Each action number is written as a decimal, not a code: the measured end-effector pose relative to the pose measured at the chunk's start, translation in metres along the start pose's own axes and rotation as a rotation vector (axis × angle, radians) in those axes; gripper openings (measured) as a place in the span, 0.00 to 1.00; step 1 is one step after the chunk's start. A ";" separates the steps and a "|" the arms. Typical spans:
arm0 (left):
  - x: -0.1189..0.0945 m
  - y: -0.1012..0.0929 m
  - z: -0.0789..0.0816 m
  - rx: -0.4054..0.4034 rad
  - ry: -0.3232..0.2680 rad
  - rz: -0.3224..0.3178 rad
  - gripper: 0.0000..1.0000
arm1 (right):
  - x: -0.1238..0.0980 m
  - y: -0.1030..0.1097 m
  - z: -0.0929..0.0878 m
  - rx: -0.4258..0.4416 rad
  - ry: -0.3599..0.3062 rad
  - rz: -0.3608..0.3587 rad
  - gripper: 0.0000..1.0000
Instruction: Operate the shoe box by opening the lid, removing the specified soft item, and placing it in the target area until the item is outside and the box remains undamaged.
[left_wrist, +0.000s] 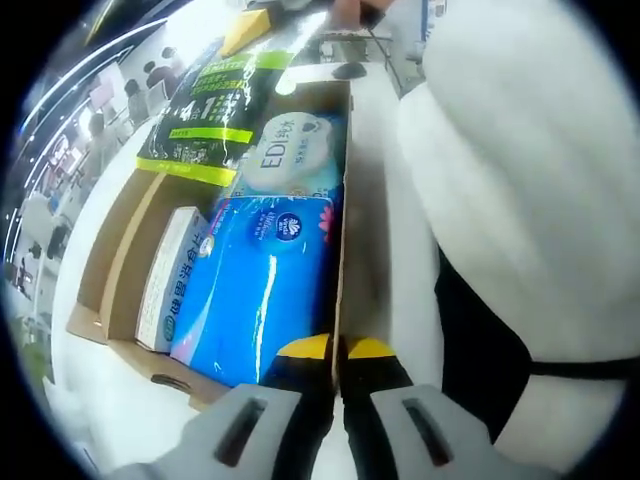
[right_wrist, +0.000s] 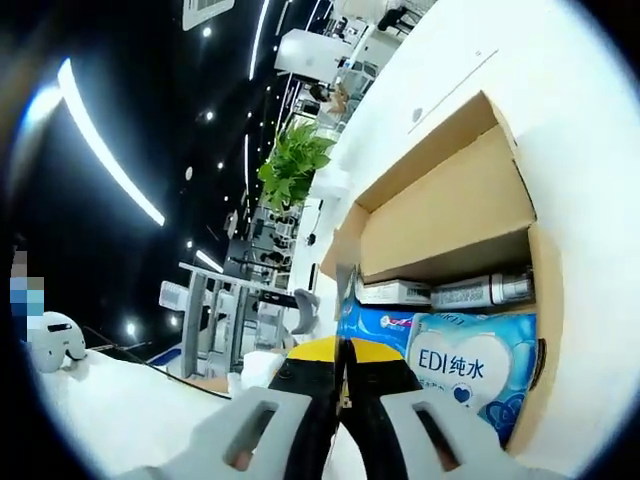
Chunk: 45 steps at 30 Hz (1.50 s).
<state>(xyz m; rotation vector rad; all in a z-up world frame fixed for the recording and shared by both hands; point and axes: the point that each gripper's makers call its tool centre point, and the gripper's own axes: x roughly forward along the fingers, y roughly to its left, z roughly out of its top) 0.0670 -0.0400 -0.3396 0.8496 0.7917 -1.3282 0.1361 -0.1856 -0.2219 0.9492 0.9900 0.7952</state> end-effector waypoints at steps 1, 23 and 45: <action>0.000 0.000 0.000 0.000 -0.001 0.000 0.02 | -0.001 -0.002 -0.001 -0.001 0.009 -0.008 0.00; 0.001 0.000 0.001 0.007 -0.002 -0.007 0.02 | -0.038 -0.004 0.012 -0.086 0.019 -0.053 0.00; 0.001 0.000 0.000 0.011 0.001 -0.006 0.02 | -0.101 0.026 0.009 -0.115 -0.002 -0.071 0.00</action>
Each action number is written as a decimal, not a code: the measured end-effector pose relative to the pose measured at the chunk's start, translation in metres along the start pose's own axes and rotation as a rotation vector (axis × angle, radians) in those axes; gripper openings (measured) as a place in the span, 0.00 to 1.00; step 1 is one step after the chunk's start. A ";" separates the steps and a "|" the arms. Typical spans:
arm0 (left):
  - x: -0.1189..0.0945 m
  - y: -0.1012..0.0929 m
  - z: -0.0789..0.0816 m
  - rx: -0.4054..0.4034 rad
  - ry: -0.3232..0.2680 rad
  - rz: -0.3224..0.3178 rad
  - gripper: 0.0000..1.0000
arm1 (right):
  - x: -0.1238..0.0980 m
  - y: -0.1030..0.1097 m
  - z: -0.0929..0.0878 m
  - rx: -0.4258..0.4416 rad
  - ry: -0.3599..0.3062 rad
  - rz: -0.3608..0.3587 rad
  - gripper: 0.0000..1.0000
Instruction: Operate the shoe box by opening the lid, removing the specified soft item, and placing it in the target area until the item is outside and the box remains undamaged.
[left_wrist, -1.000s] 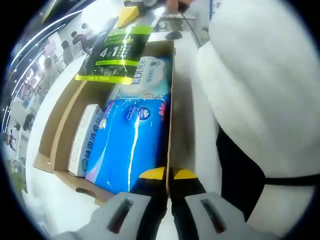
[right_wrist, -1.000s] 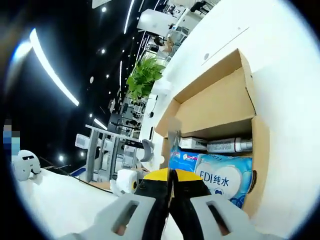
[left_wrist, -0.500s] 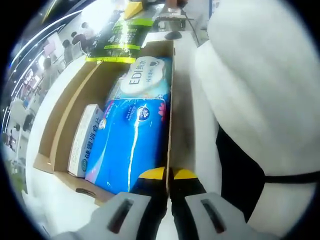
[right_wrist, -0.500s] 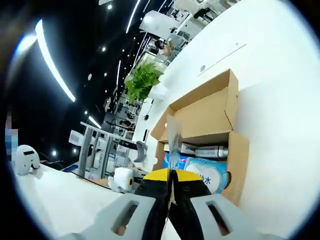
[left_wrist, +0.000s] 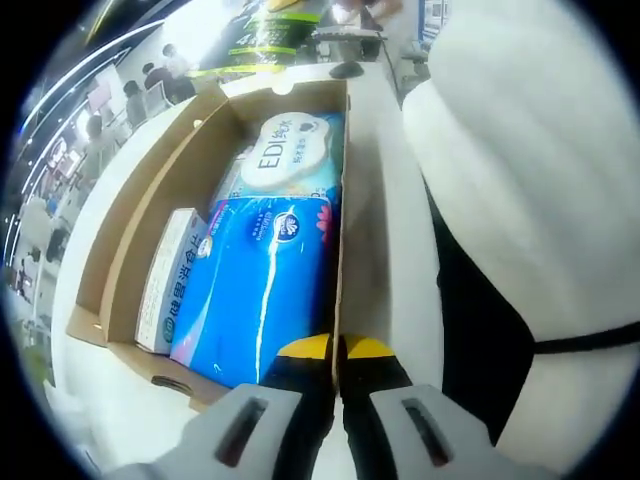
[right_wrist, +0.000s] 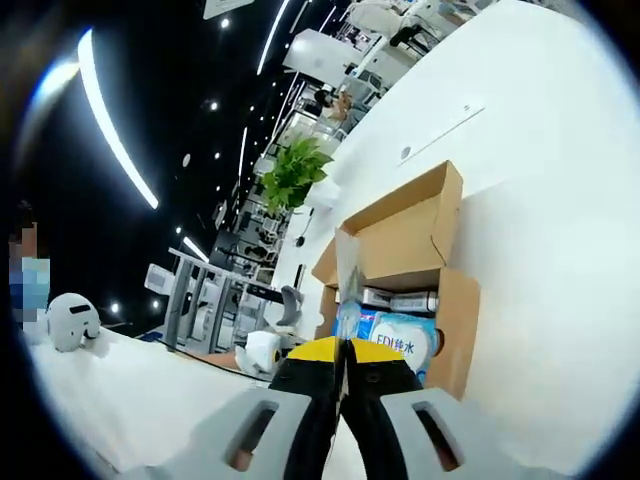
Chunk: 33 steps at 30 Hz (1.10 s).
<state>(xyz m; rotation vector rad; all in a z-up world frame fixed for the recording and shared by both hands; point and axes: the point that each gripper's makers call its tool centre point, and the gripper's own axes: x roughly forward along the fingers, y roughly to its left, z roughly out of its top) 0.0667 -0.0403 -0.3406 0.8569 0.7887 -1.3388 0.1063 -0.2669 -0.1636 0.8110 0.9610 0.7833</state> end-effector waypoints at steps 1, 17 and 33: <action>0.000 0.000 0.000 0.000 0.000 0.000 0.02 | -0.004 0.001 0.000 -0.002 0.011 0.002 0.00; -0.001 -0.001 0.000 -0.002 0.003 0.003 0.02 | -0.039 0.000 0.002 -0.035 0.036 0.020 0.00; 0.000 0.000 0.000 -0.007 0.004 0.000 0.02 | -0.079 -0.050 0.014 -0.030 0.028 -0.074 0.00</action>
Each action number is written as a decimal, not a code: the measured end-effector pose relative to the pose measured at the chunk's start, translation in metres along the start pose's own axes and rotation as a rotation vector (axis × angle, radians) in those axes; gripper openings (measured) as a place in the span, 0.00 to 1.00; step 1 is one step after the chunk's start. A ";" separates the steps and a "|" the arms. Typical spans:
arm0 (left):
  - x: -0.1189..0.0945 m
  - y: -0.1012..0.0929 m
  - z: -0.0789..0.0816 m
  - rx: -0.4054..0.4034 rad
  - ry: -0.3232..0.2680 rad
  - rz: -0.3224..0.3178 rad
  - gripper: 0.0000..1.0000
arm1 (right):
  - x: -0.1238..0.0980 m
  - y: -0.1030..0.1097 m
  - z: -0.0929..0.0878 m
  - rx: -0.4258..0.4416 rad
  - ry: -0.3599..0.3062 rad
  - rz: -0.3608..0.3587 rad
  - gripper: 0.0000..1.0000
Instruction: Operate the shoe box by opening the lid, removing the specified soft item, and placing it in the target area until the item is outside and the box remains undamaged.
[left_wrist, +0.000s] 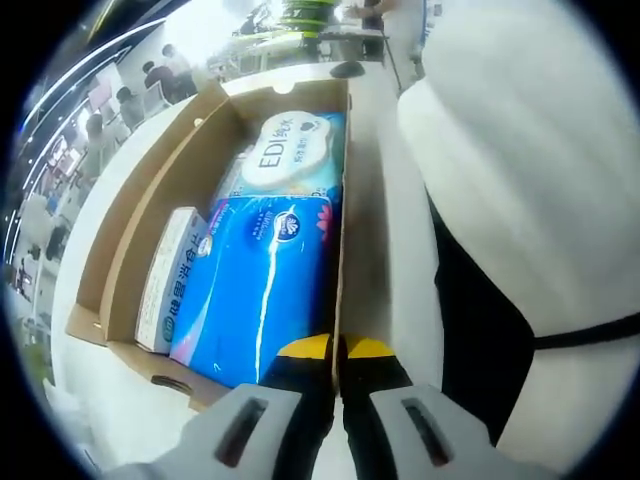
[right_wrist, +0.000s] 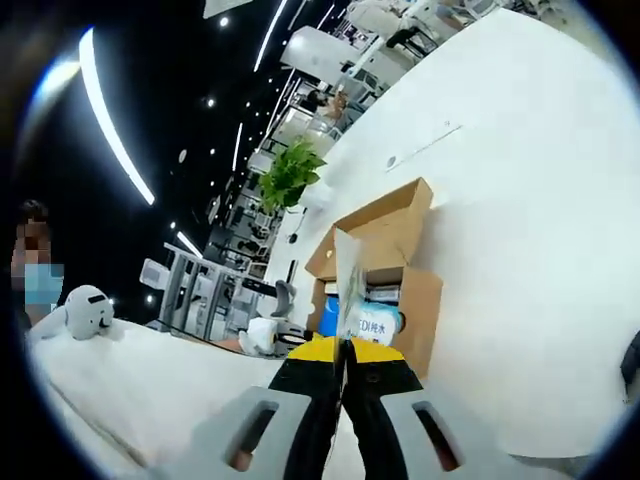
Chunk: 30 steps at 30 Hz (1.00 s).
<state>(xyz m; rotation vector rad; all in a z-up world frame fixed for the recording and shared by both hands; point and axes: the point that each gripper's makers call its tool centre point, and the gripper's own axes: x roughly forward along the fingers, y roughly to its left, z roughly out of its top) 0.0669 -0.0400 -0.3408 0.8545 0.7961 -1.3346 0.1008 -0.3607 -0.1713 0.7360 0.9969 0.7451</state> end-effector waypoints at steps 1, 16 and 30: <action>0.000 0.000 0.000 -0.001 0.000 0.001 0.02 | -0.002 -0.003 0.000 0.010 0.008 -0.006 0.00; 0.001 0.000 -0.001 -0.004 0.003 0.002 0.02 | 0.039 -0.060 -0.048 0.066 0.213 -0.280 0.00; 0.001 0.000 0.000 -0.016 0.008 0.005 0.02 | 0.051 -0.042 -0.043 0.026 0.184 -0.289 0.00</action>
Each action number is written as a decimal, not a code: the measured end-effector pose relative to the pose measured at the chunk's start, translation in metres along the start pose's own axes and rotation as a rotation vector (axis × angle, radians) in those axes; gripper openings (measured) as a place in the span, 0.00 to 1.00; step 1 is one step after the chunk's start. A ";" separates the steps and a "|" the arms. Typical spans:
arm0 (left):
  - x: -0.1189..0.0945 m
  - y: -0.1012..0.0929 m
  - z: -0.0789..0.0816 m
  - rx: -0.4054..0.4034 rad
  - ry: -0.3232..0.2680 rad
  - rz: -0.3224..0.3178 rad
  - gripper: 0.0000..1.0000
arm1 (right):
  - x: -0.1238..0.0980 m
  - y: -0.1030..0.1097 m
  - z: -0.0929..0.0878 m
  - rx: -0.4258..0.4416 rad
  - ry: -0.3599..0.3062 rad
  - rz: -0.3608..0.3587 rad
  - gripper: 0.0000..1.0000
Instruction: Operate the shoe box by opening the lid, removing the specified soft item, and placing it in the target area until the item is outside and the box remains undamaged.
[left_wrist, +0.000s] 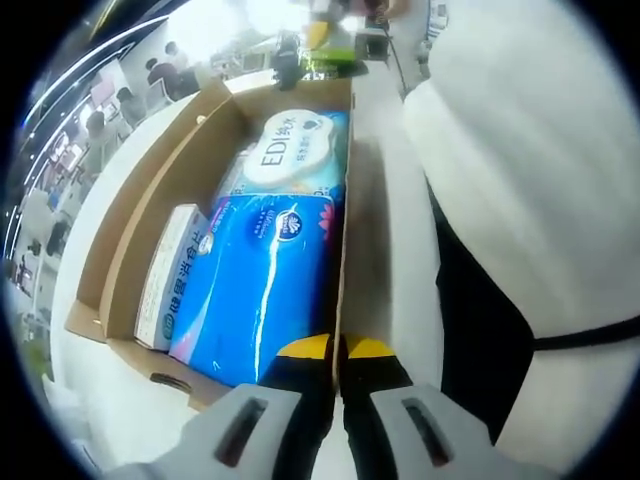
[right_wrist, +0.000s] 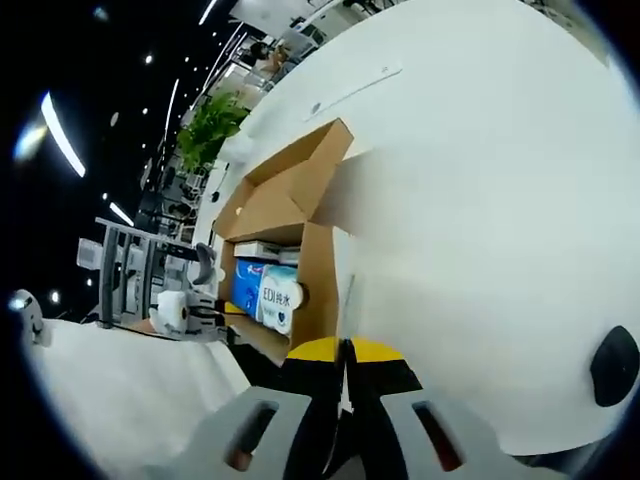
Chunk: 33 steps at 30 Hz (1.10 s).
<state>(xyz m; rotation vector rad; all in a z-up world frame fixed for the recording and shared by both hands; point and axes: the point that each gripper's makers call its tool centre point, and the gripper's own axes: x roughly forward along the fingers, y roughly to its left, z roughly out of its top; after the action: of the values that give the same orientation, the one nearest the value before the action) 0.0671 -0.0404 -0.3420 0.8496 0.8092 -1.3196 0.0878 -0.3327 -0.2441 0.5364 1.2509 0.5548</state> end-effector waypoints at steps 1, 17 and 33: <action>0.000 0.000 0.000 0.001 0.001 0.000 0.02 | 0.001 -0.002 0.000 0.000 0.001 -0.002 0.00; -0.001 0.000 0.000 0.014 -0.002 0.000 0.02 | 0.026 -0.039 0.004 -0.017 0.031 -0.139 0.00; 0.000 0.000 0.000 0.006 0.003 -0.008 0.02 | 0.035 -0.082 0.012 -0.038 0.008 -0.284 0.00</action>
<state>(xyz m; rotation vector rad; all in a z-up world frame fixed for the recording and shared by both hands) 0.0669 -0.0405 -0.3415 0.8537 0.8122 -1.3285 0.1147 -0.3723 -0.3196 0.3175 1.2951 0.3405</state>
